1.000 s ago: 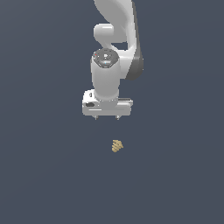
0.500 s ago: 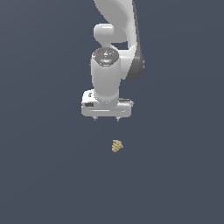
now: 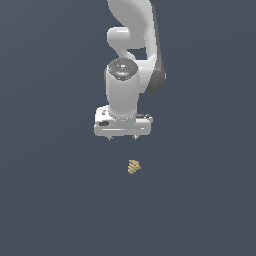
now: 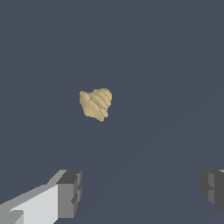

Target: Pick up the object and move it to a goal position.

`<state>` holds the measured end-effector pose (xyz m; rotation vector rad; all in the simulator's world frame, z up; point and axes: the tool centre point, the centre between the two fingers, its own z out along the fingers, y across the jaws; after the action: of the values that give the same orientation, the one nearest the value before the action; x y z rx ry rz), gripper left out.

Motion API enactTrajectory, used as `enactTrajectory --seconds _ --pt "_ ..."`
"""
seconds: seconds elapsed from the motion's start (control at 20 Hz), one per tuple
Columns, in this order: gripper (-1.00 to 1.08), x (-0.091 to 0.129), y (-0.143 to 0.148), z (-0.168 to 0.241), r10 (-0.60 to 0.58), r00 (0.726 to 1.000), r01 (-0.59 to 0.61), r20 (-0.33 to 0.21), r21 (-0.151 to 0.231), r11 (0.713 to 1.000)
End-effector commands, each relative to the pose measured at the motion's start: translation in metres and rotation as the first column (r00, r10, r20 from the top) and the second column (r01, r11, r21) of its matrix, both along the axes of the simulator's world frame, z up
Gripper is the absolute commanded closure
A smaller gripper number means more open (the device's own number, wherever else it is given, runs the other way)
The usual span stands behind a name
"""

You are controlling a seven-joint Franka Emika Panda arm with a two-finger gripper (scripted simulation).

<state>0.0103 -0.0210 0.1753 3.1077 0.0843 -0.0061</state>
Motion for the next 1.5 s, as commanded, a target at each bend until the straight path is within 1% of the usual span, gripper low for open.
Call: enactTrajectory --seconds 0.0,0.15,0.3,0.4,0.55,0.8,1.05,1.25,1.45 --pt "-0.92 0.003 0.002 -0.004 0.038 0.999 -0.038 -0.002 -0.001 0.999" --pt "-0.92 0.008 0.005 -0.010 0.098 0.995 -0.098 -0.004 -0.001 0.995" --pt "-0.92 0.014 0.009 -0.018 0.171 0.985 -0.171 -0.007 -0.001 0.985" --pt "-0.92 0.018 0.013 -0.025 0.227 0.974 -0.227 -0.009 0.000 0.974" --pt "-0.92 0.025 0.018 -0.035 0.316 0.949 -0.316 -0.012 0.003 0.949" --pt "-0.92 0.036 0.027 -0.052 0.457 0.890 -0.456 -0.013 0.010 0.890" --pt "-0.92 0.045 0.036 -0.070 0.581 0.814 -0.581 -0.010 0.019 0.814" --pt "-0.92 0.051 0.041 -0.080 0.652 0.758 -0.652 -0.006 0.025 0.758" --pt "-0.92 0.055 0.045 -0.088 0.701 0.713 -0.701 -0.002 0.029 0.713"
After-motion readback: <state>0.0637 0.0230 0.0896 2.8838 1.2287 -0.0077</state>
